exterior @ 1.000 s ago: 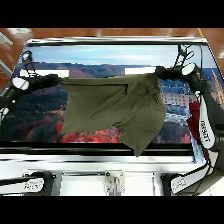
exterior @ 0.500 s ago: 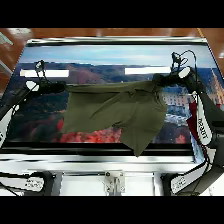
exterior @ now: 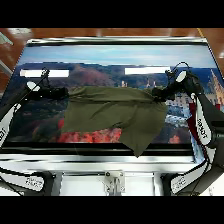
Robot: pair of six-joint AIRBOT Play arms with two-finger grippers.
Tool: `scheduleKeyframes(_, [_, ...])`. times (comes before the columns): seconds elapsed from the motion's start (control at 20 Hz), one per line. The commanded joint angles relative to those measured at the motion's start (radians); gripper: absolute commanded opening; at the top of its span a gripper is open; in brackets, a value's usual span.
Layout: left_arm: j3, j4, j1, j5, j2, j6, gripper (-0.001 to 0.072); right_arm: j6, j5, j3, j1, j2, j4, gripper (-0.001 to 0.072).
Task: Fold the shirts.
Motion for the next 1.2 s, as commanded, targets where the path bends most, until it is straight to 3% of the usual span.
scheduleKeyframes(0.0, [0.001,-0.001,0.012,-0.028,-0.009,-0.031,0.0093,0.054,-0.021,-0.005,0.000,-0.002,-0.001,0.0107])
scheduleKeyframes(0.05, [0.001,-0.002,0.015,-0.038,-0.008,-0.033,0.0334,0.055,-0.019,-0.005,0.000,-0.001,0.027,0.0295])
scheduleKeyframes(0.1, [0.002,-0.001,0.020,-0.059,-0.006,-0.057,0.0589,0.054,-0.008,-0.004,0.000,0.004,0.051,0.0583])
scheduleKeyframes(0.15, [0.008,-0.001,0.032,-0.107,-0.005,-0.070,0.0680,0.054,0.015,-0.003,0.000,0.020,0.054,0.0645])
scheduleKeyframes(0.25, [0.029,0.000,0.076,-0.240,0.000,-0.068,0.0663,0.053,0.103,-0.003,0.000,0.075,-0.034,0.0645])
scheduleKeyframes(0.35, [0.029,0.001,0.136,-0.354,0.019,-0.060,0.0663,0.079,0.228,-0.003,-0.003,0.140,-0.220,0.0645])
scheduleKeyframes(0.45, [0.003,0.001,0.200,-0.460,0.046,-0.025,0.0662,0.086,0.352,-0.024,-0.033,0.194,-0.369,0.0643])
scheduleKeyframes(0.55, [-0.102,0.001,0.261,-0.517,0.094,0.029,0.0663,0.137,0.382,-0.142,-0.093,0.261,-0.420,0.0641])
scheduleKeyframes(0.7, [-0.332,-0.012,0.338,-0.494,0.168,0.134,0.0668,0.120,0.262,-0.381,-0.175,0.376,-0.209,0.0642])
scheduleKeyframes(0.85, [-0.439,-0.118,0.361,-0.496,0.166,0.249,0.0680,0.106,0.136,-0.517,-0.208,0.435,-0.008,0.0643])
scheduleKeyframes(1.15, [-0.476,-0.175,0.296,-0.421,0.158,0.281,0.0664,0.093,0.104,-0.534,-0.181,0.435,0.047,0.0642])
